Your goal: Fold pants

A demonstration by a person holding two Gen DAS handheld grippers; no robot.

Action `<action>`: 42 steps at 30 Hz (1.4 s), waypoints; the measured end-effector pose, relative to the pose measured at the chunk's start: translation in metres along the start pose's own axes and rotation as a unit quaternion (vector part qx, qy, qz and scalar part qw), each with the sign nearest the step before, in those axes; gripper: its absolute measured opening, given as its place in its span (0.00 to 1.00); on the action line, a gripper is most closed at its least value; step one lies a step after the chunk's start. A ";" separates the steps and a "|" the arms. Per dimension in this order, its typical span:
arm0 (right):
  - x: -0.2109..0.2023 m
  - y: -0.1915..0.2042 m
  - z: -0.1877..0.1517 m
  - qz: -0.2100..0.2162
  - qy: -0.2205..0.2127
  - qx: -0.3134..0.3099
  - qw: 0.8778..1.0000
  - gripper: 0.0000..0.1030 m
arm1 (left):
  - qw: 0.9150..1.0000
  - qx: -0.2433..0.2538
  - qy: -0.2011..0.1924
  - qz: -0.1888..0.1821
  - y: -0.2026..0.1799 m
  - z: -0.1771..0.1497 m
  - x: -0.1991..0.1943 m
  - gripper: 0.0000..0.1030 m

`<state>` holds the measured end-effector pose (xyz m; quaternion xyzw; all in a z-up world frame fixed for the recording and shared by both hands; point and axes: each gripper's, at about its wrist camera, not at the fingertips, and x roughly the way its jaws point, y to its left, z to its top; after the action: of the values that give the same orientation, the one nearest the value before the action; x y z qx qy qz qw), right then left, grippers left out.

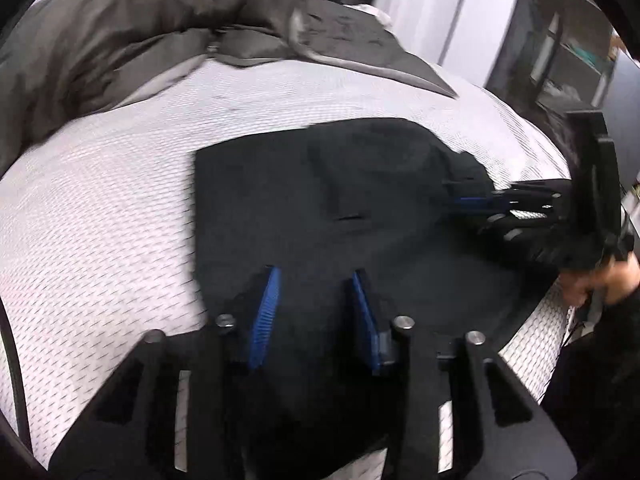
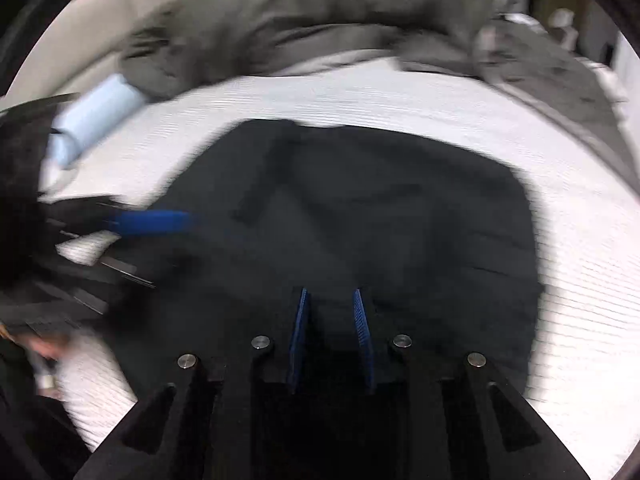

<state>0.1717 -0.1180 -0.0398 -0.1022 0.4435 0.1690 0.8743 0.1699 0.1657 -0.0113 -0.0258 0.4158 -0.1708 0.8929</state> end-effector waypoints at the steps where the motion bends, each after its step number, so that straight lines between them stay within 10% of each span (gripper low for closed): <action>1: -0.005 -0.010 -0.001 0.025 0.005 0.009 1.000 0.21 | 1.000 -0.007 0.001 0.009 0.005 -0.003 -0.002 0.26; 8: -0.024 0.018 0.018 0.071 -0.035 -0.005 0.997 0.38 | 1.000 -0.009 -0.028 0.001 0.002 0.029 -0.016 0.27; 14: 0.029 0.066 0.043 0.043 0.006 -0.062 0.997 0.39 | 0.999 0.013 0.043 0.008 0.008 0.066 0.060 0.26; 19: 0.016 0.014 0.028 -0.015 0.021 -0.025 0.999 0.35 | 0.999 0.011 0.036 0.016 0.034 0.060 0.042 0.24; 28: -0.009 0.018 0.061 0.045 -0.051 0.009 0.998 0.40 | 1.000 -0.005 0.010 0.010 0.037 0.103 0.040 0.25; 36: 0.031 -0.010 0.055 0.003 0.031 0.015 0.999 0.40 | 0.998 -0.014 0.052 0.020 0.074 0.106 0.077 0.24; 42: -0.002 -0.039 0.033 0.079 -0.004 0.054 0.995 0.48 | 0.994 -0.090 0.056 0.022 0.088 0.081 0.044 0.28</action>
<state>0.2104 -0.1437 -0.0174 -0.0190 0.4555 0.2140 0.8639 0.2814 0.2262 -0.0074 -0.0875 0.4798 -0.1141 0.8655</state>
